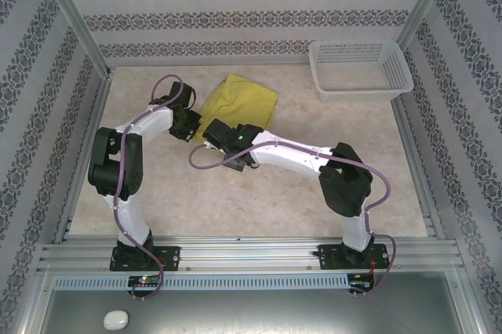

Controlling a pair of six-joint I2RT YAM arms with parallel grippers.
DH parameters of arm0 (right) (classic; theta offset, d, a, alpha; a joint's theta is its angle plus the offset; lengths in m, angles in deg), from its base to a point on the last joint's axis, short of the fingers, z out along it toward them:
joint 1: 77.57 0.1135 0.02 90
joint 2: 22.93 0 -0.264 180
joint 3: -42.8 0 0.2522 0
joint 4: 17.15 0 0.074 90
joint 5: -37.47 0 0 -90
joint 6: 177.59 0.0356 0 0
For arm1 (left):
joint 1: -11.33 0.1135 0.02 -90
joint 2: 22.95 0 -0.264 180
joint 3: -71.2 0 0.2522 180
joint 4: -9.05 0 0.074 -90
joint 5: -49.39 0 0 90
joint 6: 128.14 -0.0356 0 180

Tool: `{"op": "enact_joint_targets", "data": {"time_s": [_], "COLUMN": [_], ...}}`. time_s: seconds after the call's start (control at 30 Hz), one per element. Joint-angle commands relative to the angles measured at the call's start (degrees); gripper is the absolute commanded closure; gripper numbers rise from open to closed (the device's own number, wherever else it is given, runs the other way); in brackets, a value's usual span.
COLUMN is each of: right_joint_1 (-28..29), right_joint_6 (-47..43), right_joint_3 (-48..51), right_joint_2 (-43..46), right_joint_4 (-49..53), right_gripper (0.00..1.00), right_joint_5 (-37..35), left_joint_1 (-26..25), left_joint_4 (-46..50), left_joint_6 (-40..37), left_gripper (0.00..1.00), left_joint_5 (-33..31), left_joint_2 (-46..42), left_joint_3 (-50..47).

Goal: Roll up the long pants

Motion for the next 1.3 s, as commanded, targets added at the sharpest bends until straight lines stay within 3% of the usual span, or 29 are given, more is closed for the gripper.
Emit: {"op": "enact_joint_targets", "data": {"time_s": [0.0,0.13,0.2,0.27,0.3,0.33,0.37,0.4,0.5,0.73,0.93,1.27], "right_joint_1": [-1.19,-3.20,-3.90,-5.30,-6.18,-7.05,-7.66,-8.13,-10.79,-18.35,-21.13,-21.63], "right_joint_6": [-5.91,-4.63,-6.40,-6.55,-5.49,-3.92,-2.38,-1.32,4.53,11.56,12.31,12.84], "right_joint_3": [0.80,-4.69,-6.23,-6.95,-7.64,-8.79,-9.27,-9.62,-12.81,-22.84,-32.33,-33.96], "right_joint_2": [-2.53,-7.50,-10.05,-11.31,-11.61,-11.64,-11.09,-10.33,-8.62,-10.30,-17.05,-23.02], "right_joint_4": [-9.20,-4.70,-3.36,-2.73,-1.76,0.35,1.64,2.52,7.83,19.73,29.30,30.65], "right_gripper": [0.13,0.10,0.17,0.39,0.57,0.85,1.00,1.00,1.00,1.00,1.00,1.00], "right_joint_5": [-4.71,0.18,0.32,2.73,4.53,7.05,9.41,11.71,22.14,47.42,59.11,60.99], "left_joint_1": [0.16,0.18,0.14,0.17,0.18,0.22,0.34,0.33,0.41,0.44,0.00,-3.62], "left_joint_4": [0.41,0.73,0.76,0.72,0.97,1.12,1.13,1.05,0.67,3.19,2.48,1.23], "left_joint_6": [-0.44,-0.73,-0.87,-1.12,-1.22,-1.37,-1.62,-1.63,-1.83,-1.91,-0.70,2.25], "left_gripper": [1.00,1.00,1.00,1.00,1.00,1.00,0.96,0.84,0.01,0.00,0.00,0.00], "left_joint_5": [-0.09,0.00,0.08,0.47,0.56,0.77,0.87,0.73,-0.12,-1.29,-0.93,-1.15], "left_joint_2": [-0.04,-0.48,-0.75,-0.99,-1.09,-1.50,-2.00,-2.66,-5.01,-8.06,-12.15,-20.55], "left_joint_3": [0.17,0.15,-0.03,-0.21,-0.22,-0.26,-0.39,-0.55,-0.52,2.50,1.15,-1.92]}}
